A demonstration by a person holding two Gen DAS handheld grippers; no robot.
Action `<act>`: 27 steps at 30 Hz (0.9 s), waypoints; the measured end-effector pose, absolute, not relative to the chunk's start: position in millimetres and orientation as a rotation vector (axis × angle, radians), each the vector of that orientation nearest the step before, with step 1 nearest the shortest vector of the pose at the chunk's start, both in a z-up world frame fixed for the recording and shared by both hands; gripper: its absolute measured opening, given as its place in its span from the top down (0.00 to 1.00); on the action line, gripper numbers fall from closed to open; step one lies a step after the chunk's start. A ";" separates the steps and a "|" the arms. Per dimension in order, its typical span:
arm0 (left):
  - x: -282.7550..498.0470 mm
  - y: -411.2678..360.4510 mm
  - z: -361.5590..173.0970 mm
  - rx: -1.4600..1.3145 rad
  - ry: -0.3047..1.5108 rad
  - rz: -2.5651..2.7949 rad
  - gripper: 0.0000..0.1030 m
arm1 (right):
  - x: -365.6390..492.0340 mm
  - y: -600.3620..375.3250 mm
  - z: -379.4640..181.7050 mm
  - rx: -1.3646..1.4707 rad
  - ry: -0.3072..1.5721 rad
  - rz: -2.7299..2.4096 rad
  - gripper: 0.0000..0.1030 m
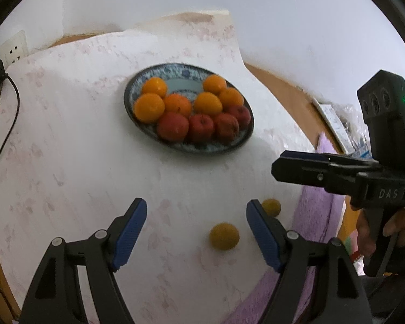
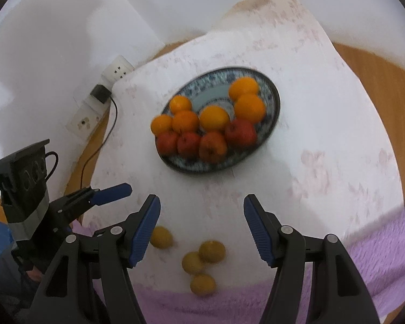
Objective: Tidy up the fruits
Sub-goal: 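Withdraw both open grippers from the plate back to the small yellow fruits, then grasp a small yellow fruit with the left gripper while the right gripper grasps another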
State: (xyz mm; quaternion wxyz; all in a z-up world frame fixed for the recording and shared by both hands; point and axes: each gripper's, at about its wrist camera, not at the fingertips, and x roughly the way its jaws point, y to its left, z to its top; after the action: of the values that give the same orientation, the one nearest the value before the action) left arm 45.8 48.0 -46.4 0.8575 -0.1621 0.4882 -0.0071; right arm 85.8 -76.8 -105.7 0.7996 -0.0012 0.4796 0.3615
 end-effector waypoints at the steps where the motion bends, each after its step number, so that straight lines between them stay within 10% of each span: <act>1: 44.8 46.2 -48.6 -0.339 1.033 -0.021 0.23 | 84.2 -77.8 -108.3 -0.002 1.034 0.772 0.36; 10: 38.1 32.9 -54.0 -0.336 1.049 -0.064 0.31 | 74.0 -89.0 -125.6 0.002 1.081 0.748 0.42; 17: 39.7 24.6 -59.4 -0.329 1.070 -0.085 0.64 | 69.8 -85.5 -130.8 -0.002 1.105 0.771 0.65; 27: 40.0 21.0 -61.5 -0.327 1.072 -0.104 0.73 | 73.6 -87.8 -139.1 0.039 1.140 0.773 0.69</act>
State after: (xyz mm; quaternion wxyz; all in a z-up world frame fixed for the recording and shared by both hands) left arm 40.0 21.0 -61.5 0.8457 -0.1552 0.5082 -0.0492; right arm 73.6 -87.8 -139.1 0.7719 0.0179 0.5260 0.3567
